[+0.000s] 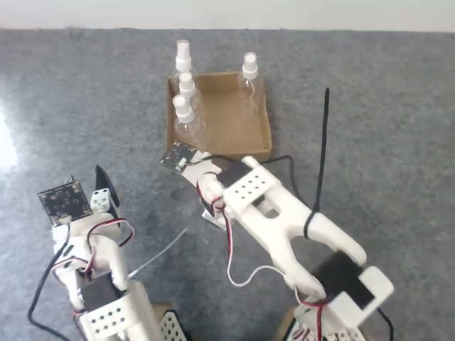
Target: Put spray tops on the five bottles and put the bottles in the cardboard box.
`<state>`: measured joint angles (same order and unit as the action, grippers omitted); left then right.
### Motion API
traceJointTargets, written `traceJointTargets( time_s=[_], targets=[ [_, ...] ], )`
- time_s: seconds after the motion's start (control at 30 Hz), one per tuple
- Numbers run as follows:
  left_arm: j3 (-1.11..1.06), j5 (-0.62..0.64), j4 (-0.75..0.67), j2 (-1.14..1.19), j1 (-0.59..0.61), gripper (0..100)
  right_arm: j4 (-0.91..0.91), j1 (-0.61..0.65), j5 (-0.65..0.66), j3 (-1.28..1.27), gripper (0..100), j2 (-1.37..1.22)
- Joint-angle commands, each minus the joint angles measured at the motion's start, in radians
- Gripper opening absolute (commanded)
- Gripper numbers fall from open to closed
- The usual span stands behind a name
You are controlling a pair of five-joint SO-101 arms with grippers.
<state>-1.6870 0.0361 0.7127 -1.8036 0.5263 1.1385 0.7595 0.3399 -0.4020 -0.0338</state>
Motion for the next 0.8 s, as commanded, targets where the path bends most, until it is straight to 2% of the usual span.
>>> traceJointTargets(
  time_s=[0.0,0.37,0.63,0.77],
  targets=[
    [0.013,0.005,-0.029,-0.017,0.003,17,0.085,0.002,0.06,0.107,21.3,-0.002],
    [0.013,0.005,-0.029,-0.017,0.0,17,0.105,-0.002,0.23,0.117,21.5,-0.054],
    [0.013,0.005,-0.029,-0.017,0.0,17,0.102,-0.002,0.278,0.117,21.0,-0.09],
    [0.013,0.005,-0.029,-0.017,0.0,17,0.099,-0.002,0.278,0.117,12.4,-0.081]
  ],
)
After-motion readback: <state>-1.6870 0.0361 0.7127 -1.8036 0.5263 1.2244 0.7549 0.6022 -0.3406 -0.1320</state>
